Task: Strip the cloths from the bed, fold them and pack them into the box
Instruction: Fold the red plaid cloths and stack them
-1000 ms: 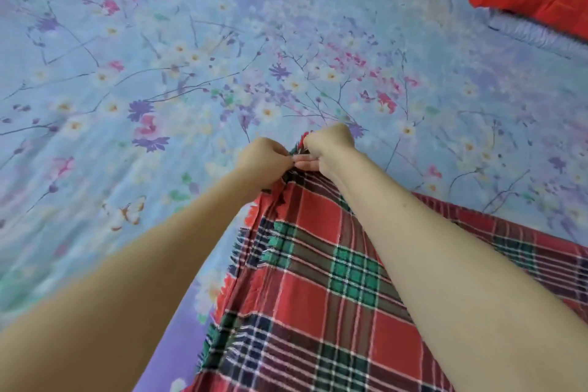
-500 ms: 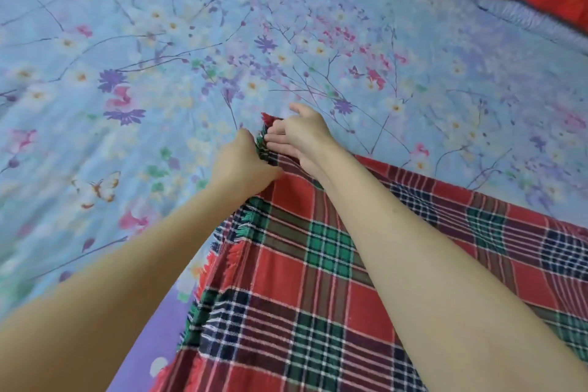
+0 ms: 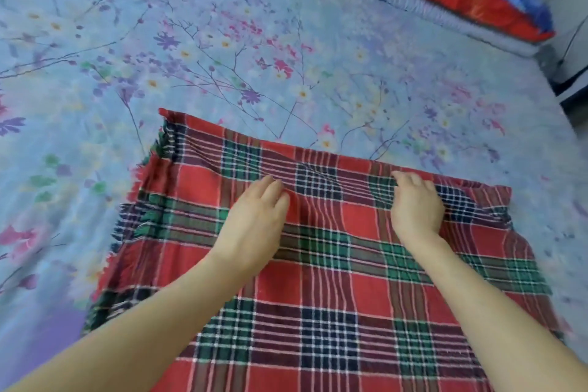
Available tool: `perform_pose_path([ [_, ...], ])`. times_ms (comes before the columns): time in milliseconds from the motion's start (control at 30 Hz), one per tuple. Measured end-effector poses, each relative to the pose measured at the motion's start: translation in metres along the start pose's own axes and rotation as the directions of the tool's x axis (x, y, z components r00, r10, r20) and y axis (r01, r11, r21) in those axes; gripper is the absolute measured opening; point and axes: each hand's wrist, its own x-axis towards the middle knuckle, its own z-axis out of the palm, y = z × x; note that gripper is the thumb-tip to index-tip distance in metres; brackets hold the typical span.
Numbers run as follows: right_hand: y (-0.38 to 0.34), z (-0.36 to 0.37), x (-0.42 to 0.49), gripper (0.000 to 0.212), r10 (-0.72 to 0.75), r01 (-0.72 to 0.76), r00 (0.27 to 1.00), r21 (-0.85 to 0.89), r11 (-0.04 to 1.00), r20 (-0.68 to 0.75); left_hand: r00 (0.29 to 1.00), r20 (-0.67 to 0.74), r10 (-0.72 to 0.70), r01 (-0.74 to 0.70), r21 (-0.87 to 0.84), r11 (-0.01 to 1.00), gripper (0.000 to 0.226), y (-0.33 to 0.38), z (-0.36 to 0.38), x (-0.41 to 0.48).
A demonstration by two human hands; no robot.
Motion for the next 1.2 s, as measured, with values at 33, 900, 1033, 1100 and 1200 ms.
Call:
perform_pose_path([
  [33, 0.019, 0.002, 0.003, 0.052, 0.009, -0.006, 0.999, -0.061, 0.998, 0.049, 0.993, 0.121, -0.003, 0.003, 0.002, 1.000, 0.046, 0.021, 0.009, 0.004],
  [900, 0.258, 0.008, 0.100, 0.037, -0.340, 0.348, 0.937, -0.320, 0.881, 0.082, 0.979, 0.117, -0.167, 0.152, 0.125, 0.980, 0.058, 0.124, 0.122, 0.121],
  [1033, 0.262, -0.008, 0.125, 0.035, -0.316, 0.314, 0.948, -0.307, 0.898, 0.045, 0.981, 0.105, -0.164, 0.150, 0.132, 0.980, 0.058, 0.125, 0.123, 0.120],
  [1100, 0.247, -0.005, 0.131, 0.022, -0.174, 0.213, 0.974, -0.340, 0.916, 0.142, 0.982, 0.092, -0.164, 0.150, 0.139, 0.979, 0.058, 0.124, 0.125, 0.120],
  [1200, 0.235, 0.015, 0.127, 0.032, 0.128, -0.097, 0.979, -0.188, 0.977, 0.162, 0.983, 0.078, -0.168, 0.156, 0.140, 0.978, 0.058, 0.124, 0.126, 0.121],
])
